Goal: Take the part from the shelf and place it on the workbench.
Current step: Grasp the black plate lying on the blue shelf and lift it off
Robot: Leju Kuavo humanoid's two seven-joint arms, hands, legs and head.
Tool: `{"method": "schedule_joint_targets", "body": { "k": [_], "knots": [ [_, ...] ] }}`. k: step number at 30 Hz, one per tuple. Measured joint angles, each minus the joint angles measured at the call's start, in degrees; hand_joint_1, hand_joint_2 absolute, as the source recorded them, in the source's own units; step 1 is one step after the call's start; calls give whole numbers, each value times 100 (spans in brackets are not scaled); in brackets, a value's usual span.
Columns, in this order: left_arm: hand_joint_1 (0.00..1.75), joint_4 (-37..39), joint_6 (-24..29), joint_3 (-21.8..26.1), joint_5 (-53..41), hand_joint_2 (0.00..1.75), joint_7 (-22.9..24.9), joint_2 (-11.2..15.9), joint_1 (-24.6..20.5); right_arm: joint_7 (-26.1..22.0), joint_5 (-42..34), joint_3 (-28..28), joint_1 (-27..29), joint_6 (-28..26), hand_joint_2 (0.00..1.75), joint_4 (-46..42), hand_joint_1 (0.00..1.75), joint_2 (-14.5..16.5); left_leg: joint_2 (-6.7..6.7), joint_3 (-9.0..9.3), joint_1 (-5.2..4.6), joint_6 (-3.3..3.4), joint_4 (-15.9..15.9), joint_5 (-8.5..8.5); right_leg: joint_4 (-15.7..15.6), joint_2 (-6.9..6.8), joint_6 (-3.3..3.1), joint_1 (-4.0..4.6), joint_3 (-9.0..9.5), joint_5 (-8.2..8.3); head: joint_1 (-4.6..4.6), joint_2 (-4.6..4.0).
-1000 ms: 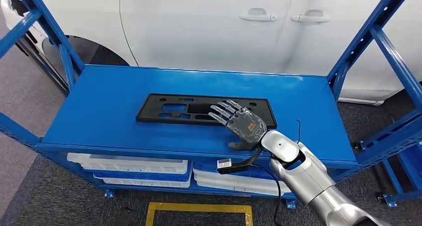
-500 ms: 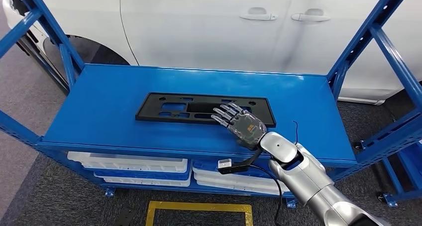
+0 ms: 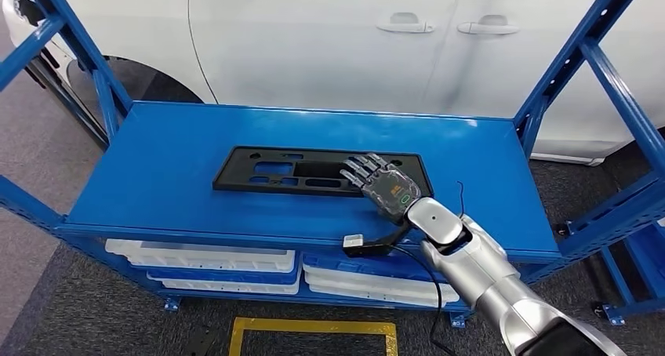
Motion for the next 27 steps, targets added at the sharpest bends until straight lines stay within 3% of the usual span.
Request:
{"method": "schedule_joint_targets", "body": {
  "k": [2, 3, 5, 6, 7, 8, 9, 11, 13, 17, 19, 21, 22, 23, 24, 25, 27],
  "knots": [
    [0, -1, 0, -1, 1, 0, 14, 1, -11, 58, -2, -18, -190, -46, 175, 353, 0, 64, 2, 6, 12, 73, -43, 38, 145, -1, 60, -18, -66, -113, 1, 1],
    [0, -1, -1, -2, 3, 0, 17, 1, -20, 69, -8, -28, -274, -86, 175, 502, 0, 84, 3, 8, 21, 101, -62, 54, 379, -2, 88, -30, -170, -256, 1, 1],
    [0, -1, -3, -3, 11, 0, 20, 1, -19, 73, -23, -44, -383, -170, 175, 788, 0, 126, 1, 1, 17, 123, -63, 62, 1137, -2, 132, -47, -513, -621, 1, 0],
    [0, -1, -4, -3, 15, 0, 20, 0, -8, 74, -27, -54, -407, -200, 175, 910, 0, 144, -2, -1, 16, 124, -60, 62, 1480, -3, 147, -54, -676, -737, 1, 0],
    [0, -1, -4, -3, 17, 0, 20, 0, 3, 76, -32, -66, -425, -226, 175, 1012, 0, 163, -4, -1, 16, 122, -56, 60, 1649, -3, 155, -59, -762, -751, 1, 0],
    [0, -1, -4, -3, 17, 0, 20, 0, 8, 80, -35, -76, -449, -243, 175, 1086, 0, 181, -7, -1, 16, 118, -49, 57, 1590, -3, 152, -63, -741, -653, 1, 0],
    [0, -1, -4, -3, 17, 0, 20, 0, 6, 84, -38, -85, -484, -258, 175, 1147, 0, 197, -8, 1, 16, 111, -40, 51, 1298, -3, 139, -67, -608, -462, 1, 0],
    [0, 0, -4, -4, 17, 0, 20, -2, -7, 102, -40, -92, -568, -266, 175, 1241, 0, 226, -8, -6, 6, 87, -21, 39, 466, -5, 84, -51, -217, -91, 1, 0],
    [0, 1, -4, -5, 18, 0, 20, -3, -11, 160, -9, -106, -634, -268, 175, 1337, 0, 261, -9, -26, -4, 41, -15, 38, 25, -5, 33, -18, -24, 29, 0, 0],
    [0, 0, -5, -5, 30, 0, 16, -1, -18, 285, 70, -149, -714, -276, 175, 1469, 0, 338, -2, -62, 3, -79, 66, -31, -76, -9, -75, -27, 7, 58, 0, 0],
    [0, -1, -4, -5, 39, 0, 11, 3, -22, 321, 100, -163, -734, -280, 175, 1522, 0, 375, 2, -274, 14, -121, 560, -324, -125, -21, -126, -54, 38, 82, -1, 0],
    [0, -1, -4, -4, 51, 0, 9, 5, -13, 336, 121, -168, -736, -285, 175, 1577, 0, 396, 4, -616, 24, -158, 1308, -643, -119, -22, -140, -53, 35, 81, -1, 0],
    [0, -1, -4, -3, 56, 0, 10, 8, -7, 339, 126, -169, -734, -290, 175, 1602, 0, 404, 4, -722, 29, -174, 1536, -693, -112, -21, -141, -52, 35, 78, -1, 0],
    [0, -1, -4, -3, 60, 0, 10, 11, -3, 343, 128, -169, -736, -293, 175, 1623, 2, 411, 5, -731, 35, -186, 1552, -634, -101, -19, -137, -53, 35, 72, -1, 0],
    [0, -1, -4, -3, 62, 0, 10, 15, -2, 346, 129, -171, -741, -297, 175, 1641, 20, 416, 6, -633, 44, -192, 1345, -481, -85, -15, -129, -56, 36, 63, -1, 0],
    [0, -1, -4, -3, 62, 0, 10, 19, -3, 348, 131, -172, -747, -297, 175, 1654, 61, 422, 9, -452, 57, -197, 970, -279, -63, -11, -112, -58, 35, 48, -1, 0],
    [0, 1, -4, -3, 63, 0, 9, 23, -9, 348, 134, -176, -761, -285, 175, 1679, 146, 432, 6, -129, 72, -174, 300, -49, 0, 2, -62, -41, 10, 16, 0, 0]
  ]
}}
